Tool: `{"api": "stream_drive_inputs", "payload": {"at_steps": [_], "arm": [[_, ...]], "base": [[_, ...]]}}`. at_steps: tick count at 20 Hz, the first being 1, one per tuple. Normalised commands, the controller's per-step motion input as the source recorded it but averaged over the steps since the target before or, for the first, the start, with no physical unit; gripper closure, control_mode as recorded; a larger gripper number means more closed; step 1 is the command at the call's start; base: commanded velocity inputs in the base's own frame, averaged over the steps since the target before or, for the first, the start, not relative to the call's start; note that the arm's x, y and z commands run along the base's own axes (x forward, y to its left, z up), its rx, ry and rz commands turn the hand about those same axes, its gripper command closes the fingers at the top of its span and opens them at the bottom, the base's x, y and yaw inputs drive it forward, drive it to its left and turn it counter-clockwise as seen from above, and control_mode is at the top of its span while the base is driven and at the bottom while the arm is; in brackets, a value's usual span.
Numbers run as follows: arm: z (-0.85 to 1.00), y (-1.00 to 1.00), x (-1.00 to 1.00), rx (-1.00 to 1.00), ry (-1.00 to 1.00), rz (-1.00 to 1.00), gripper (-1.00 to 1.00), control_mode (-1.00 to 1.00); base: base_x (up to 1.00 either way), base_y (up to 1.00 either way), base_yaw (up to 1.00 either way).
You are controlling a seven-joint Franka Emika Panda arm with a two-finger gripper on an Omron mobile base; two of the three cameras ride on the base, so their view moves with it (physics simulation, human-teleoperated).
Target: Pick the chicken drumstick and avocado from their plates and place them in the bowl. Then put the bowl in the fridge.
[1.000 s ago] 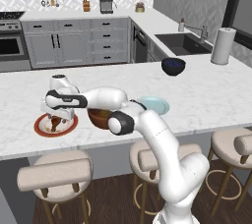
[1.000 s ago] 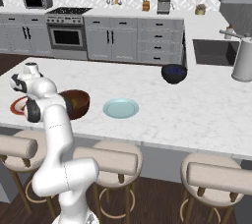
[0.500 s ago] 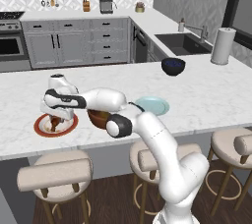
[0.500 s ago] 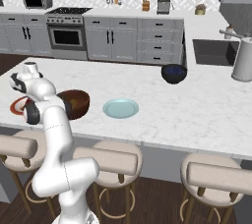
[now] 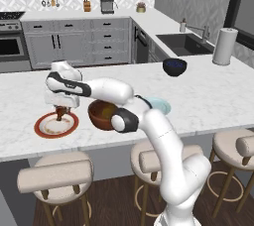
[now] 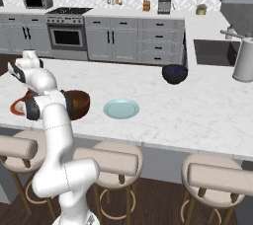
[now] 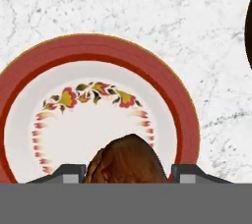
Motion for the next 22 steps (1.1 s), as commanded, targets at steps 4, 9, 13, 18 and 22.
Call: {"api": "stream_drive_inputs", "payload": {"at_steps": [4, 9, 13, 18, 22], "arm": [[0.66, -1.00, -0.56, 0.01, -0.02, 0.00, 1.00, -1.00], [0.13, -1.00, -0.55, 0.00, -0.05, 0.00, 1.00, -1.00], [-0.13, -1.00, -0.41, 0.00, -0.09, 0.00, 1.00, -1.00], [-0.20, -1.00, -0.34, 0.00, -0.14, 0.00, 1.00, -1.00], [-0.21, -1.00, -0.05, 0.01, -0.14, 0.00, 1.00, -1.00]], "base": [[0.00, 0.00, 0.00], [0.00, 0.00, 0.00], [0.00, 0.00, 0.00], [0.00, 0.00, 0.00], [0.00, 0.00, 0.00]]}}
